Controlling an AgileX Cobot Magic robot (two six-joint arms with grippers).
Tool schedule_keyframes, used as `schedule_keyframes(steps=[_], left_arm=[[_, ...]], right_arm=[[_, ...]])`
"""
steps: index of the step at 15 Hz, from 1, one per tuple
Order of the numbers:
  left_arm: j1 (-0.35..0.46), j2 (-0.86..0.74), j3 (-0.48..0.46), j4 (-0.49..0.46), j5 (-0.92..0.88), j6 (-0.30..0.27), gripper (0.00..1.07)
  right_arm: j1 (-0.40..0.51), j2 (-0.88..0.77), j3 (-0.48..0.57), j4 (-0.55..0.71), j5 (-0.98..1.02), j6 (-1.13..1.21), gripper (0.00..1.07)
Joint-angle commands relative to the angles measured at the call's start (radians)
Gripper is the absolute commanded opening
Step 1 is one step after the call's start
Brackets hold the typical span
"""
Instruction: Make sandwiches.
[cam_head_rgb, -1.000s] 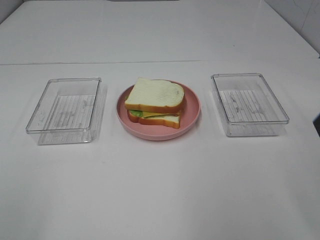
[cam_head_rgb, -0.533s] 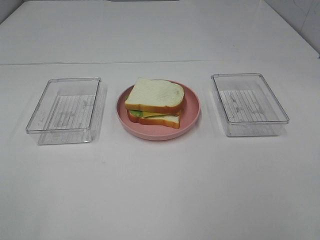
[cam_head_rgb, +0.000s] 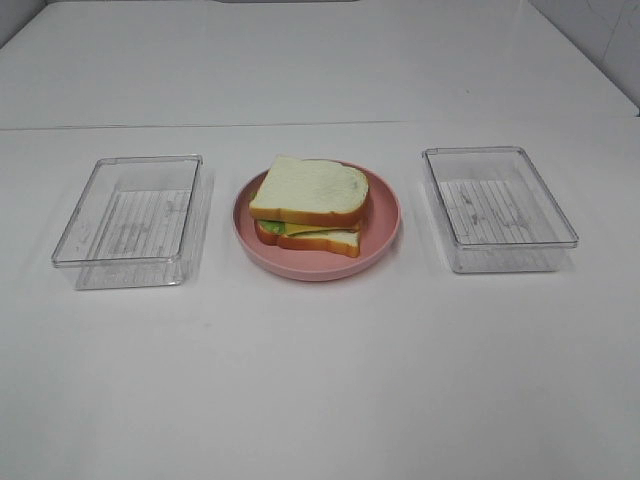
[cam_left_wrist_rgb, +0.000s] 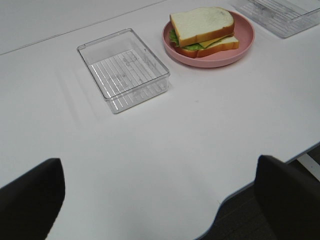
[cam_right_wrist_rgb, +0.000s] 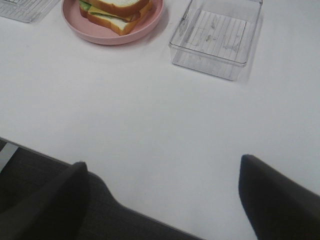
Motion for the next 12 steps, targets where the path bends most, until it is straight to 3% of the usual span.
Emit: schedule_keyframes(steps=[1,6,9,10,11,12], left_arm=[[-0.002,-0.008,0.002,0.0,-0.01,-0.004,0.97],[0.001,-0.016,0.002,0.001,-0.01,-0.004,0.97],[0.1,-0.025,0.002,0.001,-0.01,-0.003,0.97],[0.149,-0.025,0.002,0.001,-0.01,-0.003,0.97],[0.256,-0.025,0.002,0.001,-0.01,-0.003,0.97],[0.276,-0.025,0.002,0.001,-0.01,-0.003,0.97]], right_arm=[[0.003,-0.006,0.004,0.004,-0.002,0.01,0.76],[0.003,-0.006,0.004,0.004,-0.002,0.01,0.76],[-0.001,-0.007,0.004,0.005,-0.002,0.01,0.76],[-0.03,-0.007,0.004,0.019,-0.002,0.01,0.76],[-0.127,-0.007,0.004,0.023,-0.002,0.01,0.76],[-0.151,-0.007,0.004,0.023,-0.002,0.01,0.76]])
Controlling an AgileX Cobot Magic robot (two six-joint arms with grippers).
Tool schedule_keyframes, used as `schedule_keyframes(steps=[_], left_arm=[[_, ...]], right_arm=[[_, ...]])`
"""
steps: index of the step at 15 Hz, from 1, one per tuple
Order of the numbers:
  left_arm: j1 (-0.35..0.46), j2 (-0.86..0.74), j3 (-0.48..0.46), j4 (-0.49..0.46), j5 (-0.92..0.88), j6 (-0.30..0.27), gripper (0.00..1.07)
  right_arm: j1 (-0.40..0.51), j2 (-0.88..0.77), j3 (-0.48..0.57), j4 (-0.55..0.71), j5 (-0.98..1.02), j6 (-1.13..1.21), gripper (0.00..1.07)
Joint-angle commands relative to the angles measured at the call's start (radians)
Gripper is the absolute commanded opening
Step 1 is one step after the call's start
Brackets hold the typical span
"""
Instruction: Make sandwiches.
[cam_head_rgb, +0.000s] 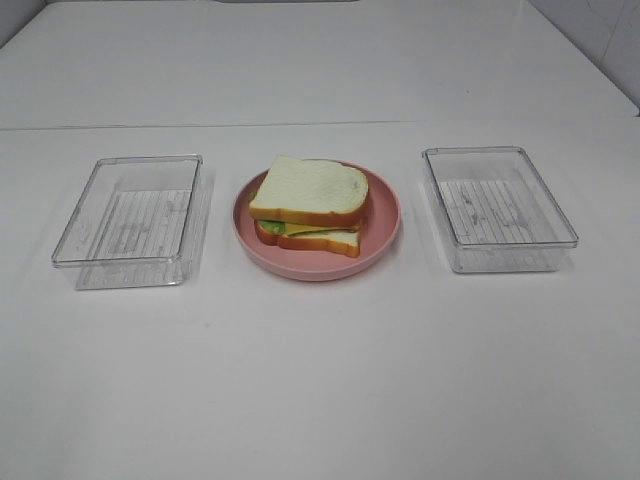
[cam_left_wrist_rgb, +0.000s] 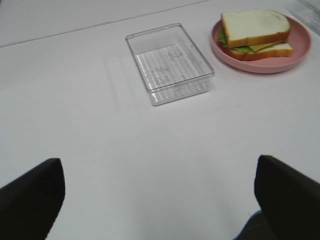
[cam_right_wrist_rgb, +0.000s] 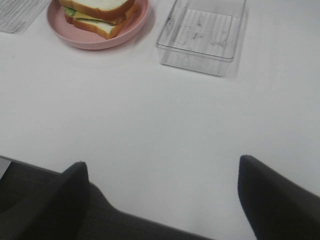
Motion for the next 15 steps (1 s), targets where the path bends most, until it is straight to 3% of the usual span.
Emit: schedule_keyframes(steps=[1,5,11,15], left_arm=[[0.092,-0.025,0.002,0.001,-0.01,-0.003,0.97],[0.116,-0.025,0.002,0.001,-0.01,-0.003,0.97],[0.119,-0.024,0.002,0.001,-0.01,-0.003,0.97],[0.168,-0.024,0.002,0.001,-0.01,-0.003,0.97]], right_arm=[[-0.096,-0.015,0.004,0.002,-0.002,0.009,0.76],[-0.162,-0.155,0.004,0.005,-0.005,0.009,0.76],[-0.161,-0.15,0.004,0.008,-0.006,0.009,0.76],[-0.161,-0.15,0.004,0.008,-0.006,0.009,0.76]])
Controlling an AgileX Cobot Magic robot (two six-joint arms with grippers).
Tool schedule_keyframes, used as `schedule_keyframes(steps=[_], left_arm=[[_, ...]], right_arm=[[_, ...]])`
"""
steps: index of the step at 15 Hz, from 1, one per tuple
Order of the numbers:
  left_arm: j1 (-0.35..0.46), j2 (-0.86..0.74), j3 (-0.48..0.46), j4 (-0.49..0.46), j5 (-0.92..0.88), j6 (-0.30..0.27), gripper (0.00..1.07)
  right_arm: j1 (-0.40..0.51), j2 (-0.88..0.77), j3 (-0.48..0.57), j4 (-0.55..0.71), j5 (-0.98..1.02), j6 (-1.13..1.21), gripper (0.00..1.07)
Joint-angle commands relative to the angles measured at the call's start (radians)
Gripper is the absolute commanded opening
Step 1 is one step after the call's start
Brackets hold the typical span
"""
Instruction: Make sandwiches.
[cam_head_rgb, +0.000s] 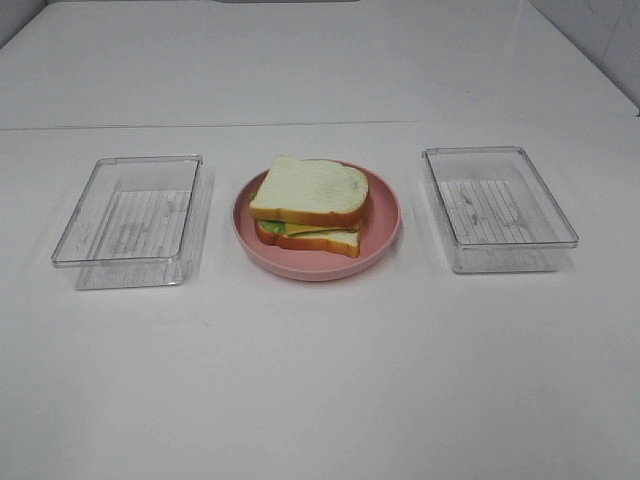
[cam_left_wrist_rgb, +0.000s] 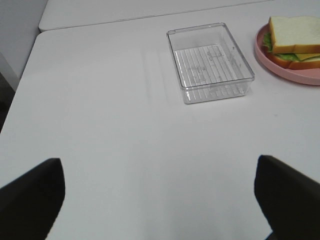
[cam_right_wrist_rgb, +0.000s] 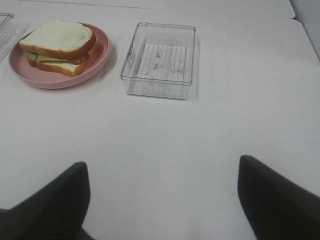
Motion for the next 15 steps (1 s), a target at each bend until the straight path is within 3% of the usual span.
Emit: schedule_keyframes(steps=[1,15], left_arm=[[0.018,-0.024,0.002,0.001,-0.009,-0.003,0.97],[0.018,-0.023,0.002,0.001,-0.009,-0.003,0.97]], right_arm=[[-0.006,-0.01,0.003,0.003,-0.003,0.008,0.76],[-0.006,-0.01,0.003,0.003,-0.003,0.008,0.76]])
